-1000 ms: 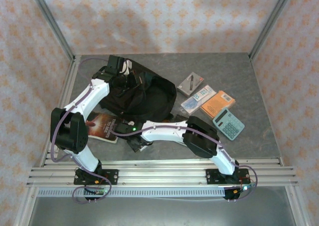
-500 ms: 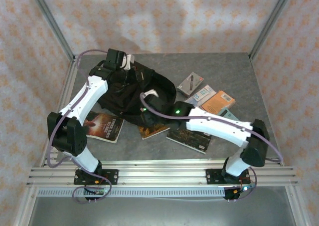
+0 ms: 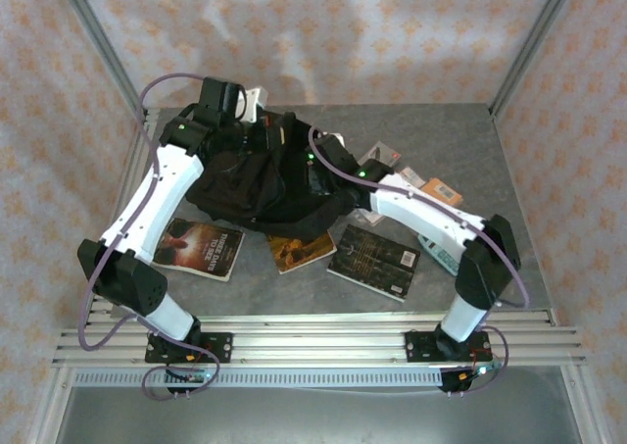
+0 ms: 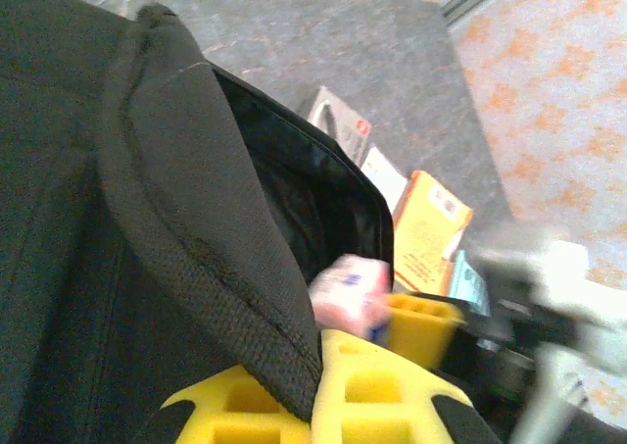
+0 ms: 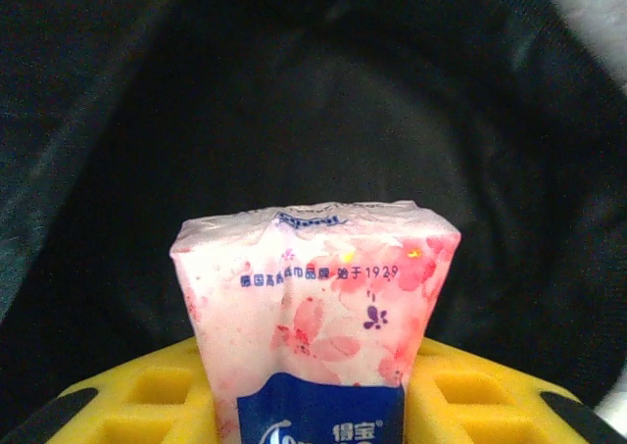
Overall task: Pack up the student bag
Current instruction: Place the personal item in the student bag.
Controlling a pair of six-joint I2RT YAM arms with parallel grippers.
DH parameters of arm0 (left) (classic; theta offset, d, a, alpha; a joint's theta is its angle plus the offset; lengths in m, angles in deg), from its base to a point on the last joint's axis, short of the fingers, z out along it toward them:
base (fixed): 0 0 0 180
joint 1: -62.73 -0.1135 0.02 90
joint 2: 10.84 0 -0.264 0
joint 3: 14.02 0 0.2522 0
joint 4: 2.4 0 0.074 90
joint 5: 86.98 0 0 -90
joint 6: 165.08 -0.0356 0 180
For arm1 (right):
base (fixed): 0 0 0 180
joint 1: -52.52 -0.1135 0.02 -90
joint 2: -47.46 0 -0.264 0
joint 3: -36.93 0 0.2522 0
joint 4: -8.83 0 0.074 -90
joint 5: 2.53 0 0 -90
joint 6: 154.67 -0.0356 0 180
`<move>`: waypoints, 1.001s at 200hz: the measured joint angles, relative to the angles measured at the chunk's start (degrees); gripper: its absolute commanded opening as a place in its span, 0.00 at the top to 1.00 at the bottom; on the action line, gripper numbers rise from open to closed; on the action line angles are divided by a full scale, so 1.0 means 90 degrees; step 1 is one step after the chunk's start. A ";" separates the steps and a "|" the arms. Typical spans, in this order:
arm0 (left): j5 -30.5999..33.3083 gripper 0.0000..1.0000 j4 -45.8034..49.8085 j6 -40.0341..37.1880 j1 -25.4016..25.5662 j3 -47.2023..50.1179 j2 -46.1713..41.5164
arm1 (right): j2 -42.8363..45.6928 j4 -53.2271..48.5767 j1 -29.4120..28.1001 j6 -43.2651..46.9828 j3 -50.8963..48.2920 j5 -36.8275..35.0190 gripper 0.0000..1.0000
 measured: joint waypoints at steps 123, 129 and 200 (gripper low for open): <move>-0.0529 1.00 0.0155 0.0000 0.0112 -0.0415 0.0000 | -0.0471 0.0585 0.0316 -0.0687 0.0248 0.1156 0.16; -0.0532 1.00 0.0148 0.0002 0.0114 -0.0355 0.0005 | -0.0279 0.0527 0.0316 -0.0639 0.0148 0.1054 0.18; -0.0804 1.00 -0.0080 0.0005 0.0486 0.0129 0.0537 | 0.1158 0.0170 0.0413 -0.0602 -0.1047 0.0393 0.69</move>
